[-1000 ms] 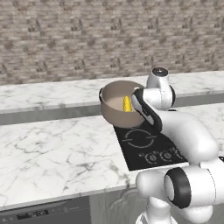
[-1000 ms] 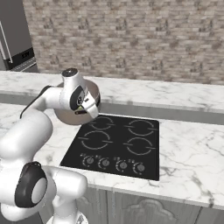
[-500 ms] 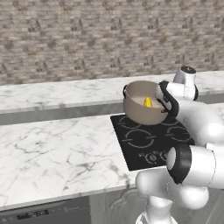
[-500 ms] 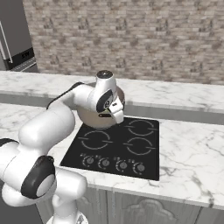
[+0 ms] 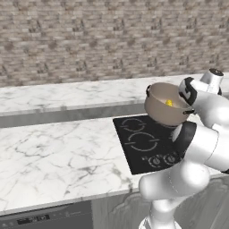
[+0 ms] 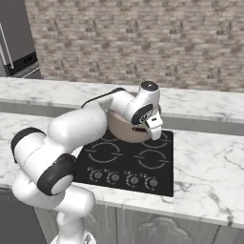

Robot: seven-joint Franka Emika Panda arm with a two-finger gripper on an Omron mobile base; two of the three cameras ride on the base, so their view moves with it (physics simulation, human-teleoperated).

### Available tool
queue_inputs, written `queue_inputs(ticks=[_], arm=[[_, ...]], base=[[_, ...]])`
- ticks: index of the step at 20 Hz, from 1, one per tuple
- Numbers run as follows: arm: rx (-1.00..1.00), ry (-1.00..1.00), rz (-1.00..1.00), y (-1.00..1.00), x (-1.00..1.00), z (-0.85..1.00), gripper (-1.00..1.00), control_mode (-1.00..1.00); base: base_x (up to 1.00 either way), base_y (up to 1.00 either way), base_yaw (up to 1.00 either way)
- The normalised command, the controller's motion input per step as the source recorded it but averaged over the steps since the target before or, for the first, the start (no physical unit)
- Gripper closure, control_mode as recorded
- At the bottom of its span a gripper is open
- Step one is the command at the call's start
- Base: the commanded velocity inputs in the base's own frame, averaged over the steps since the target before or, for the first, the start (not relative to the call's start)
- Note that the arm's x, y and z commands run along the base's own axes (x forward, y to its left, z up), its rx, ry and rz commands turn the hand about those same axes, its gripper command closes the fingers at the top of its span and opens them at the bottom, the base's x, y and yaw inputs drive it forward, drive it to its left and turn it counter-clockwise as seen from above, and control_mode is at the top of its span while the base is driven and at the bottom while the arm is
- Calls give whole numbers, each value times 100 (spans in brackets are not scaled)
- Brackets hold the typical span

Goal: Turn on the sink faucet. Then move the corn from the counter to the sink. Turn off the sink. Move the vegetable from the sink to the pot next to the stove. Finally move the pot to the rear right burner.

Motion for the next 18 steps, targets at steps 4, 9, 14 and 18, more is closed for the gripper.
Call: queue_inputs(ticks=[4,9,14,18], arm=[[0,2,-5,-51,31,-29,100,-100],[0,0,-2,-33,43,-43,100,-100],[0,0,-1,-32,38,-36,100,-100],[0,0,0,-26,37,-33,100,-100]], base=[[0,0,0],[0,0,0],[0,0,0],[0,0,0]])
